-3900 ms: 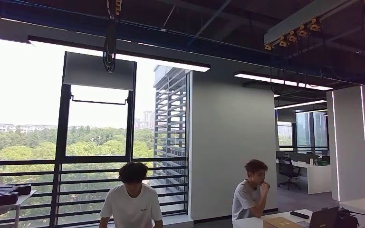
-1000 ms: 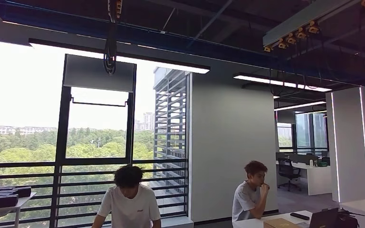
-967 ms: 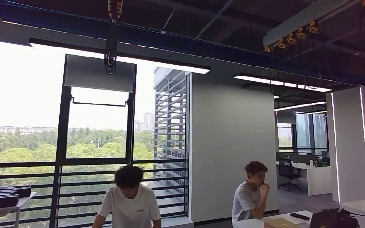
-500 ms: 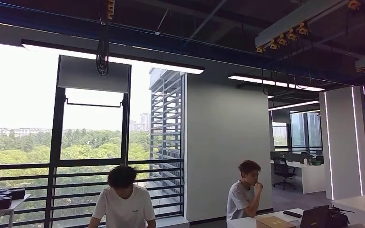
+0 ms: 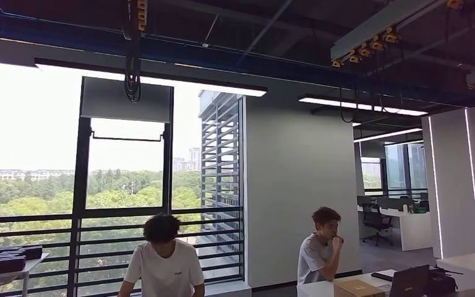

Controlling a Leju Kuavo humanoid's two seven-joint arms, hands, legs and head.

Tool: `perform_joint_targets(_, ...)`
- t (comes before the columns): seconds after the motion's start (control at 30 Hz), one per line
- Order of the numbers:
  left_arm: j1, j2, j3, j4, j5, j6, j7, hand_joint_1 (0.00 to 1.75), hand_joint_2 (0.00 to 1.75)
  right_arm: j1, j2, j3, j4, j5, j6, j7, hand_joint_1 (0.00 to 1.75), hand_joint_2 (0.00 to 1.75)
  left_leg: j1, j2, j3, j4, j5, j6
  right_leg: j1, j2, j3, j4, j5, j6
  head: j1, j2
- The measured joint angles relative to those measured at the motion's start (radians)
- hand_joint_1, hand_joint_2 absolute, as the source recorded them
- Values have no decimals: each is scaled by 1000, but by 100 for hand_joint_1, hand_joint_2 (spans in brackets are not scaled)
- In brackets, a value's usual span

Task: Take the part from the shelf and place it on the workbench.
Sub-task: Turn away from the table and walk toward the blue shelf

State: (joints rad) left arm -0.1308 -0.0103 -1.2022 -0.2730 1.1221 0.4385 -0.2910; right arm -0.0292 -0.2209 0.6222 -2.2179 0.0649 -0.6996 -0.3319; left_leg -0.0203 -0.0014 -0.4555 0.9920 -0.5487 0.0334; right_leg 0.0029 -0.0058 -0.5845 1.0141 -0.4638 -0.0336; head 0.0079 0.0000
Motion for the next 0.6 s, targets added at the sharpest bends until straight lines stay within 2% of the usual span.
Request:
perform_joint_targets(0.07, 0, -2, 0, 0, 0, 0, 2, 0, 0, -1, 1, 0, 0, -1, 0, 0, 0, 0, 0, 2, -7, -13, 15, 2, -1, -2, -4, -1, 8, 12, 1, 0)
perform_joint_targets(0.1, 0, -3, -1, 0, 0, 0, 3, 0, 0, -1, 1, 0, 0, -2, 0, 0, 0, 0, 3, 2, -12, -21, 24, 4, -2, -1, -7, 5, 0, 18, 2, 0)
perform_joint_targets(0.13, 0, -4, -1, 0, 0, 0, 4, 0, 0, -1, 1, 0, 0, -2, 0, 0, 0, 0, 7, 3, -19, -28, 35, 7, -2, 0, -15, 25, -25, 23, 1, 0)
perform_joint_targets(0.17, 0, -5, -1, 0, -1, 0, 5, 0, 0, -1, 1, 0, 0, -3, 0, 1, 0, 0, 10, 5, -28, -33, 45, 10, -4, 1, -28, 63, -63, 28, 0, 0)
perform_joint_targets(0.23, 0, -5, -1, 0, -1, 0, 6, 0, 0, -1, 2, 0, 0, -6, 0, 2, 0, 0, 10, 7, -47, -33, 59, 12, -10, 2, -57, 176, -150, 39, -4, 0)
perform_joint_targets(0.27, 0, -5, -1, 0, -1, -1, 6, 0, 0, -1, 2, 0, 0, -7, 0, 2, 0, 0, 11, 9, -56, -32, 66, 11, -13, 2, -63, 222, -169, 44, -5, 0)
perform_joint_targets(0.3, 0, -5, -1, 0, -1, -1, 7, 0, 0, -1, 2, 0, 0, -8, 0, 3, 0, 0, 11, 11, -67, -30, 73, 9, -17, 2, -57, 245, -167, 48, -5, 0)
perform_joint_targets(0.33, 0, -5, -1, 0, -1, -1, 8, 0, 0, -1, 2, 0, 0, -8, 0, 3, 0, 0, 12, 12, -78, -27, 80, 6, -20, 2, -37, 235, -145, 52, -7, 0)
perform_joint_targets(0.37, 0, -5, -1, 0, -1, -1, 8, 0, 0, -1, 2, 0, 0, -8, 0, 3, 0, 0, 13, 13, -87, -22, 85, 3, -23, 1, -2, 193, -114, 55, -7, 0)
perform_joint_targets(0.4, 0, -5, -1, -1, 0, -1, 8, 0, 0, -2, 2, 0, 0, -8, 0, 3, 0, 0, 14, 13, -98, -13, 89, -2, -26, 0, 43, 127, -94, 58, -8, 0)
perform_joint_targets(0.43, 0, -4, -1, -1, 0, -1, 8, 0, 0, -3, 2, 0, 0, -8, 0, 3, 0, 0, 15, 13, -108, -3, 93, -7, -26, 1, 85, 61, -86, 56, -10, 0)
perform_joint_targets(0.47, 0, -4, -1, -1, 0, -2, 8, 0, 0, -3, 2, 0, 0, -9, 0, 3, 0, 0, 14, 13, -116, 6, 97, -13, -25, 1, 113, 9, -86, 52, -10, 0)
perform_joint_targets(0.5, -1, -4, -2, -1, 0, -2, 9, 0, 0, -3, 2, 0, 0, -9, 0, 3, 0, 0, 13, 13, -124, 12, 102, -19, -23, 2, 127, -21, -93, 45, -10, 0)
perform_joint_targets(0.57, 0, -3, -2, -1, 0, -2, 10, 0, 0, -3, 2, 0, 0, -9, 0, 3, 0, 0, 14, 12, -132, 16, 112, -31, -20, 2, 120, -27, -89, 27, -8, 0)
perform_joint_targets(0.6, 0, -3, -2, -1, 0, -2, 10, 0, 0, -4, 3, 0, 0, -8, 0, 3, 0, 0, 15, 10, -136, 22, 106, -36, -20, 0, 113, -26, -83, 17, -6, 0)
